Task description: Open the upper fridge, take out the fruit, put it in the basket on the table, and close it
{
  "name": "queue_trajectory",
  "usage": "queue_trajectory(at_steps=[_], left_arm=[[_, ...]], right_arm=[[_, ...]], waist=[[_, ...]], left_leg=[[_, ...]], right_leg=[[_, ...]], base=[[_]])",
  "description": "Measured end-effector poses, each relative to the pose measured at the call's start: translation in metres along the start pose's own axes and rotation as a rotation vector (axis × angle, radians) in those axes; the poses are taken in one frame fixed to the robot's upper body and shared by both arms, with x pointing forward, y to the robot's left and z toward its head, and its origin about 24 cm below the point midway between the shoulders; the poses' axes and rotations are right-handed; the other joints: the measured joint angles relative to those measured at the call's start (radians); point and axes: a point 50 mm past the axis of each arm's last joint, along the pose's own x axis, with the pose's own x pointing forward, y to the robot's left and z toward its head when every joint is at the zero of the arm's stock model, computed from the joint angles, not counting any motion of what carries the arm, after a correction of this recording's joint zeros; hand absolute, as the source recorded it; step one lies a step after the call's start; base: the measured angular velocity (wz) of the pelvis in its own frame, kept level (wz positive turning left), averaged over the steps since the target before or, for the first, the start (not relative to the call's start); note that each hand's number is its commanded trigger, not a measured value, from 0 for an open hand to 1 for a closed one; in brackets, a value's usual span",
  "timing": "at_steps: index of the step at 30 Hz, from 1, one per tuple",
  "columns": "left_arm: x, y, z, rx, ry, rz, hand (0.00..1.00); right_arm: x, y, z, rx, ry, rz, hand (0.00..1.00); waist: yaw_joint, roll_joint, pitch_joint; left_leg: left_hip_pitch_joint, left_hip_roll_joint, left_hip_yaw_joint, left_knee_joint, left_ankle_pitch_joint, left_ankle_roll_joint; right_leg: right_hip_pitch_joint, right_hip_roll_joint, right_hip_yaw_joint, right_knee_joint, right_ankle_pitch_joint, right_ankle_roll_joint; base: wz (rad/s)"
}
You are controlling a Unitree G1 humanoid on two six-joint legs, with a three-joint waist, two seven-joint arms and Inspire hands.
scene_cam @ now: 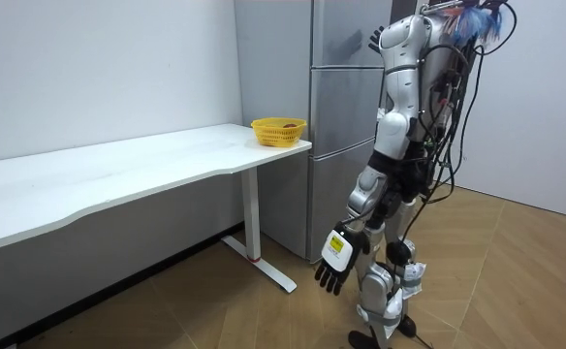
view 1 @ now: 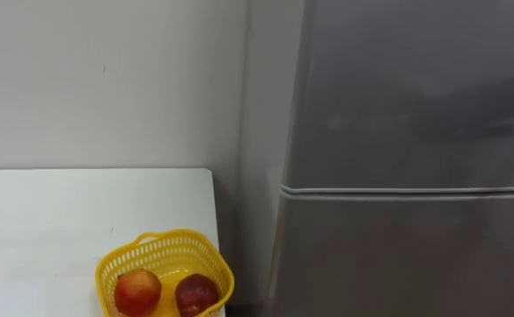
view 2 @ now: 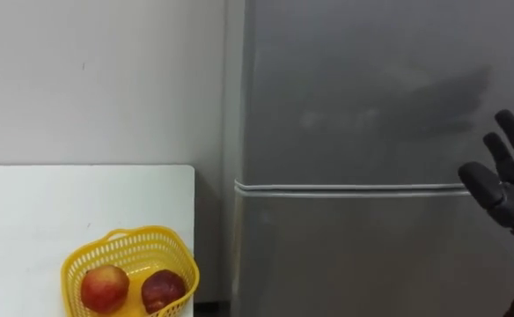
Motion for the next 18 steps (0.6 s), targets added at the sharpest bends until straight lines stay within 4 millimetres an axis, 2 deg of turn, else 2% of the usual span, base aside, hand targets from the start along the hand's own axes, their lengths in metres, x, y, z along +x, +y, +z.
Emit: queue_trajectory(at_steps=[5,8,12,13,16,17,18], left_arm=[[0.000,0.004,0.001,-0.002,-0.012,0.018,0.00],[0.000,0.005,0.002,0.000,-0.017,0.038,0.00],[0.000,0.008,0.002,-0.013,-0.018,0.071,0.00],[-0.001,0.008,0.003,-0.014,-0.021,0.079,0.00],[-0.001,0.006,0.007,-0.022,-0.029,0.090,0.00],[-0.001,0.005,0.009,-0.021,-0.031,0.090,0.00],[0.000,0.005,0.013,-0.017,-0.031,0.090,0.00]], right_arm=[[-0.006,-0.015,0.016,0.007,-0.061,-0.138,0.00],[-0.010,-0.025,0.026,0.009,-0.111,-0.253,0.00],[-0.026,-0.055,0.038,0.059,-0.180,-0.480,0.00],[-0.035,-0.065,0.038,0.053,-0.181,-0.550,0.00],[-0.057,-0.090,0.031,0.074,-0.159,-0.743,0.00],[-0.063,-0.096,0.027,0.078,-0.144,-0.790,0.00],[-0.076,-0.107,0.016,0.082,-0.097,-0.881,0.00]], waist=[[-0.012,-0.011,0.0036],[-0.039,-0.014,0.0036],[-0.054,-0.006,0.0016],[-0.052,0.000,-0.0020],[-0.053,0.015,-0.0057],[-0.053,0.021,-0.0013],[-0.050,0.023,-0.0022]], left_leg=[[-0.007,0.000,-0.001,-0.001,0.000,0.000],[-0.024,-0.001,-0.005,0.006,0.000,0.000],[-0.023,-0.001,-0.005,0.005,0.000,0.000],[-0.023,0.000,-0.005,0.003,0.000,0.000],[-0.019,0.000,0.000,-0.002,-0.001,0.001],[-0.020,0.001,0.001,-0.004,-0.001,0.001],[-0.020,0.001,0.003,-0.006,-0.001,0.001]], right_leg=[[0.000,0.000,-0.001,-0.001,0.000,0.000],[-0.003,-0.001,-0.007,-0.003,0.001,0.001],[-0.001,0.000,-0.007,-0.007,0.002,0.001],[0.000,0.000,-0.008,-0.008,0.002,0.001],[0.001,0.000,-0.006,-0.009,0.004,0.001],[0.001,0.000,-0.006,-0.009,0.005,0.001],[-0.002,0.001,-0.004,-0.004,0.005,0.001]], base=[[0.02],[0.07],[0.00],[0.00],[-0.04],[-0.05],[-0.05]])
